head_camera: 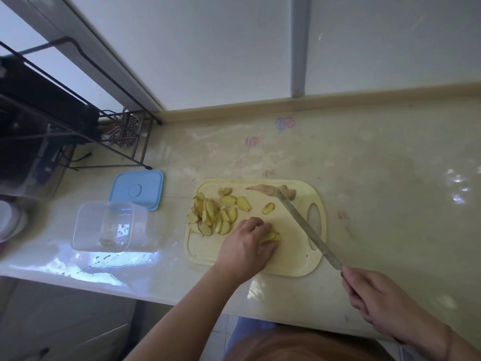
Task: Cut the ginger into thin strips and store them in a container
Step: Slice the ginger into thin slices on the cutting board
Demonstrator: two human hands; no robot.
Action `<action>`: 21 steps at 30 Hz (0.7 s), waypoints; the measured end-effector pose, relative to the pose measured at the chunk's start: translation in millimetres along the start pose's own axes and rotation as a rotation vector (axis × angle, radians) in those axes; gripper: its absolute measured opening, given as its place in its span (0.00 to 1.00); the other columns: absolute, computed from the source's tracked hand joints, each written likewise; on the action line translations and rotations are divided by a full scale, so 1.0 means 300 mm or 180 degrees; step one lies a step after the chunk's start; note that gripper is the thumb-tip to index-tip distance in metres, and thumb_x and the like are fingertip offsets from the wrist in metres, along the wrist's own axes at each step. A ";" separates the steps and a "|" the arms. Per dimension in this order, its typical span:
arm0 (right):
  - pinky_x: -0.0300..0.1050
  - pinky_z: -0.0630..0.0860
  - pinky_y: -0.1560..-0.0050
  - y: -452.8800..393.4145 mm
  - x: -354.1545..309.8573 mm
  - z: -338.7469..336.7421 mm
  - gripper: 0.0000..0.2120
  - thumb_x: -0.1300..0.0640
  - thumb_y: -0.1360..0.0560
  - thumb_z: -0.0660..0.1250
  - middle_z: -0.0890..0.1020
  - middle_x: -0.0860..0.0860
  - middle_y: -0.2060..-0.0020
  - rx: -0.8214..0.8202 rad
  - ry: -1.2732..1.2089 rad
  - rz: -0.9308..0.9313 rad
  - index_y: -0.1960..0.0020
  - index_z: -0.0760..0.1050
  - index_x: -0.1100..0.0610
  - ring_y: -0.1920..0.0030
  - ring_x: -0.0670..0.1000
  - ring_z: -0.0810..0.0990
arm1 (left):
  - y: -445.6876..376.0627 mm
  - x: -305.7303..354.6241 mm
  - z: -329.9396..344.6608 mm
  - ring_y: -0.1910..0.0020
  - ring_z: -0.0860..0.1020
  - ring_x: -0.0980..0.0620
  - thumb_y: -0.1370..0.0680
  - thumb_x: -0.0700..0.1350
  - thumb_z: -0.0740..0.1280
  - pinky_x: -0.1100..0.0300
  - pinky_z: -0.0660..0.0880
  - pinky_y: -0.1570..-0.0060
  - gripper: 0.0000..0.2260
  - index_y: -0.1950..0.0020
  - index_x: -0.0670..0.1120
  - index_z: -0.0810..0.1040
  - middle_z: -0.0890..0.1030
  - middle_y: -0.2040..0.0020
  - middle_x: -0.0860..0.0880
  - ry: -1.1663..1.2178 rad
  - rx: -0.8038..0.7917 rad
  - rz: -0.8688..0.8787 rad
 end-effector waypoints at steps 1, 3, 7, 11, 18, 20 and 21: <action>0.35 0.55 0.79 -0.001 0.003 -0.001 0.25 0.34 0.27 0.57 0.63 0.53 0.71 0.0030 -0.0008 0.0019 0.62 0.66 0.57 0.76 0.47 0.57 | -0.003 0.002 -0.001 0.52 0.80 0.47 0.22 0.54 0.67 0.55 0.81 0.57 0.16 0.41 0.45 0.84 0.81 0.47 0.49 -0.0024 0.0004 0.0083; 0.34 0.56 0.79 -0.004 0.009 -0.004 0.25 0.34 0.28 0.57 0.63 0.53 0.71 0.0102 -0.0036 0.0042 0.62 0.67 0.57 0.76 0.47 0.57 | -0.008 -0.001 -0.002 0.56 0.80 0.47 0.22 0.52 0.66 0.54 0.81 0.61 0.14 0.45 0.46 0.85 0.82 0.50 0.49 -0.0063 0.0097 0.0189; 0.35 0.56 0.79 -0.014 0.026 -0.009 0.30 0.28 0.26 0.56 0.65 0.53 0.71 0.0234 -0.0106 0.0081 0.62 0.67 0.57 0.76 0.48 0.58 | -0.009 0.000 0.006 0.59 0.79 0.47 0.22 0.48 0.68 0.56 0.79 0.65 0.10 0.49 0.45 0.85 0.82 0.54 0.49 -0.0175 0.0289 0.0211; 0.35 0.56 0.78 -0.016 0.026 -0.003 0.32 0.25 0.33 0.60 0.64 0.53 0.71 0.0198 -0.0136 0.0051 0.63 0.67 0.56 0.76 0.48 0.58 | -0.007 0.011 0.012 0.60 0.79 0.47 0.24 0.45 0.72 0.55 0.79 0.66 0.06 0.51 0.43 0.85 0.82 0.55 0.48 -0.0186 0.0347 0.0196; 0.38 0.58 0.74 -0.009 0.012 0.006 0.42 0.11 0.44 0.58 0.64 0.50 0.72 0.0251 0.0032 -0.0198 0.66 0.66 0.52 0.73 0.49 0.58 | -0.027 0.002 0.028 0.58 0.80 0.46 0.23 0.51 0.67 0.55 0.80 0.65 0.13 0.49 0.43 0.84 0.81 0.54 0.47 -0.0148 0.0009 0.0189; 0.37 0.59 0.75 -0.007 0.011 0.012 0.44 0.11 0.45 0.59 0.63 0.49 0.73 0.0241 -0.0008 -0.0206 0.65 0.66 0.54 0.73 0.48 0.58 | -0.030 -0.003 0.034 0.58 0.80 0.46 0.23 0.51 0.66 0.55 0.80 0.65 0.13 0.50 0.43 0.84 0.81 0.54 0.47 -0.0136 -0.0049 0.0169; 0.36 0.59 0.75 -0.004 0.008 0.015 0.44 0.11 0.45 0.59 0.63 0.48 0.73 0.0227 -0.0020 -0.0212 0.65 0.66 0.54 0.73 0.47 0.58 | -0.032 -0.006 0.034 0.59 0.80 0.46 0.23 0.50 0.66 0.55 0.80 0.66 0.13 0.51 0.43 0.84 0.81 0.55 0.47 -0.0134 -0.0062 0.0116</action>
Point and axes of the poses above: each hand's wrist, its own y-axis away from the middle knuckle, its own z-axis out of the palm, x = y × z, the point moved 7 cm from there along -y, towards the middle knuckle
